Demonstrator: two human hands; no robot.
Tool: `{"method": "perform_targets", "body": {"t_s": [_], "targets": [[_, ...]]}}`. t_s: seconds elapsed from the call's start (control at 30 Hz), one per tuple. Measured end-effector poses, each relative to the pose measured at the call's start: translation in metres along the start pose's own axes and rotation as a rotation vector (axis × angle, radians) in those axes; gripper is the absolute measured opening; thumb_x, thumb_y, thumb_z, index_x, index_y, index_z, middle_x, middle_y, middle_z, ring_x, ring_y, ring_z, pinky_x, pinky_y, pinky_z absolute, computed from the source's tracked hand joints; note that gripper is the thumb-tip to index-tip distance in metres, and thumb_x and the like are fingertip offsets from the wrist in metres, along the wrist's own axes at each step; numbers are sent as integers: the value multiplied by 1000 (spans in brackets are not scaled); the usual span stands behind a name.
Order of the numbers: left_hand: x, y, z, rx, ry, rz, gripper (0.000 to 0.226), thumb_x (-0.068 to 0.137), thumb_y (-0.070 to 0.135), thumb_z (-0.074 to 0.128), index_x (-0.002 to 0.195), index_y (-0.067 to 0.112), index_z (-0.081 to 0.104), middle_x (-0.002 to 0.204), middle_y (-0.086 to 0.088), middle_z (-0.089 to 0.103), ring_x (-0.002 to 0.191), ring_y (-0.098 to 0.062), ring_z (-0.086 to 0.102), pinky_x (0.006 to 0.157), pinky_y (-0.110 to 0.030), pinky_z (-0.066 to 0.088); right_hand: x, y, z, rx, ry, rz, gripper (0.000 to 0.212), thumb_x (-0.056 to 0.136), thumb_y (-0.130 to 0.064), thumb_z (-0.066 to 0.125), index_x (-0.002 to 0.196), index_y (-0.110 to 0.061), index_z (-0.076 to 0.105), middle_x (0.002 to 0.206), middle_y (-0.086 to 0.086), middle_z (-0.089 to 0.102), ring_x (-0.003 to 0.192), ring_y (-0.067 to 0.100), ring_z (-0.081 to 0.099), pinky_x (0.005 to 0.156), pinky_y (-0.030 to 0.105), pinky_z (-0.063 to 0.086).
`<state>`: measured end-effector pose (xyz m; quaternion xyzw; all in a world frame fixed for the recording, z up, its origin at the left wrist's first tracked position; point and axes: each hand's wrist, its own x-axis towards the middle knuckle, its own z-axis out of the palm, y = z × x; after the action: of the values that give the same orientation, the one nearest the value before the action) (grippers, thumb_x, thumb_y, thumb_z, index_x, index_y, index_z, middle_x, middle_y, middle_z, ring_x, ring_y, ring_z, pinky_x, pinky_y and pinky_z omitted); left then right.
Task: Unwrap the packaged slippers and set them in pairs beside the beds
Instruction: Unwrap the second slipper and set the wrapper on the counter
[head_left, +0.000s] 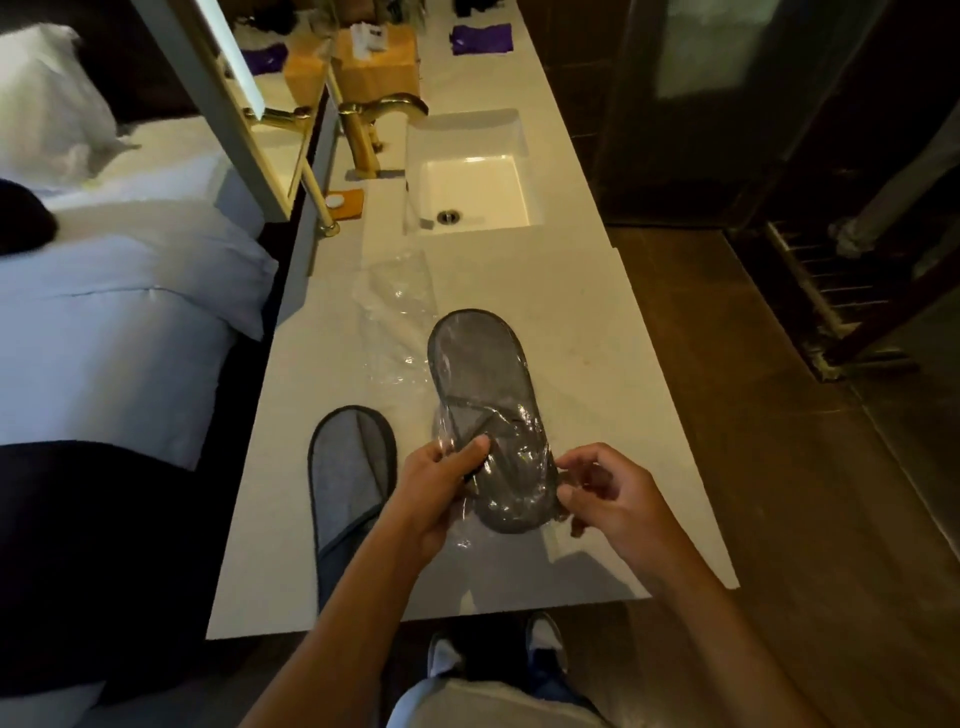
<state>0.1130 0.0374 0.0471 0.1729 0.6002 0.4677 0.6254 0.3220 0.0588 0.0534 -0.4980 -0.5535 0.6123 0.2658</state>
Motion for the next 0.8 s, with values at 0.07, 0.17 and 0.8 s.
{"method": "perform_targets", "body": {"t_s": [0.07,0.17,0.8], "targets": [[-11,9,-10,-35,3,47,23,92,16,63,110,2,67,93,-12,78,78,-19,76,61,-27,59,3,-10,10,-13,-9,-38,12,90,-8,65,101,-13,64,93,10,71,82,22,71,67,31,61],[-24,19,-24,-78,14,120,20,93,13,60,108,2,67,90,-10,78,79,-18,76,60,-25,59,6,-25,25,-35,-38,-71,7,90,-8,64,98,-9,65,93,10,70,82,20,71,68,31,62],[-44,48,-57,-106,92,294,12,92,17,63,99,9,68,88,-6,80,87,-21,77,69,-30,62,14,-66,56,-56,-62,-142,8,91,-6,63,87,-9,69,80,0,71,82,18,70,69,28,62]]}}
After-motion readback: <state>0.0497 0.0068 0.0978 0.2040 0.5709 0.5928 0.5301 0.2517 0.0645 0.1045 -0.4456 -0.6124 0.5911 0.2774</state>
